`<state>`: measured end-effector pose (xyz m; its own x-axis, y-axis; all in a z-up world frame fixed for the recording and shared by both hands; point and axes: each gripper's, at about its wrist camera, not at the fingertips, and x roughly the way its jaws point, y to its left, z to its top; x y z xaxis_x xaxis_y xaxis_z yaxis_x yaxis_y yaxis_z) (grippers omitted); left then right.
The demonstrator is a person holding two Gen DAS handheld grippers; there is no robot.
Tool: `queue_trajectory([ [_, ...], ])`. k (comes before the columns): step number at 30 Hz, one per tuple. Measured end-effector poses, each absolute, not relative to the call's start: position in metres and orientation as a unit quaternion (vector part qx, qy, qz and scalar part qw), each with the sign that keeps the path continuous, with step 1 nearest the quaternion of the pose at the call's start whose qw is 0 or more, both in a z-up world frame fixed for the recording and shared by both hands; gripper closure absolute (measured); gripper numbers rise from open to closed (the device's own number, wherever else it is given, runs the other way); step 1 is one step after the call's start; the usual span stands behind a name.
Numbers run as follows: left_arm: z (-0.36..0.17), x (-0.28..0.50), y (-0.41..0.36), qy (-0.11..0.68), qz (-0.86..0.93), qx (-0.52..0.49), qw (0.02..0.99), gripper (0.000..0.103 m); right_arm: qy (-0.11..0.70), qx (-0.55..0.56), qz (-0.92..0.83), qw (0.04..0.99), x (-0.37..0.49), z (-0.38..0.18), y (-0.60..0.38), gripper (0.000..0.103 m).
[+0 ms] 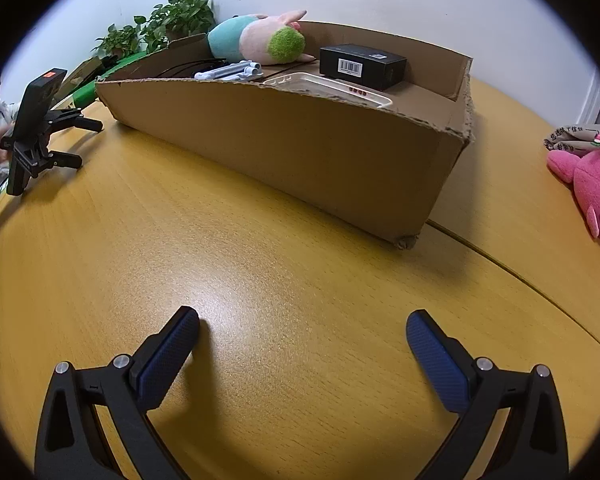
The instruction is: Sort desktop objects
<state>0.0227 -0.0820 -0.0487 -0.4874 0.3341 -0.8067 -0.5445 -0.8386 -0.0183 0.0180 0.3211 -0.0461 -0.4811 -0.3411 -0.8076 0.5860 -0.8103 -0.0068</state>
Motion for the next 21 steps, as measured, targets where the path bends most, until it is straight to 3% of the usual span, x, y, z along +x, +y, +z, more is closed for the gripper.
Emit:
queue_trajectory([
  [21,-0.0481,0.0247,-0.0824,0.121,0.854,-0.436,0.257,0.0,0.142,0.43,-0.849,0.272,0.0186,-0.0472,0.3205,0.0],
])
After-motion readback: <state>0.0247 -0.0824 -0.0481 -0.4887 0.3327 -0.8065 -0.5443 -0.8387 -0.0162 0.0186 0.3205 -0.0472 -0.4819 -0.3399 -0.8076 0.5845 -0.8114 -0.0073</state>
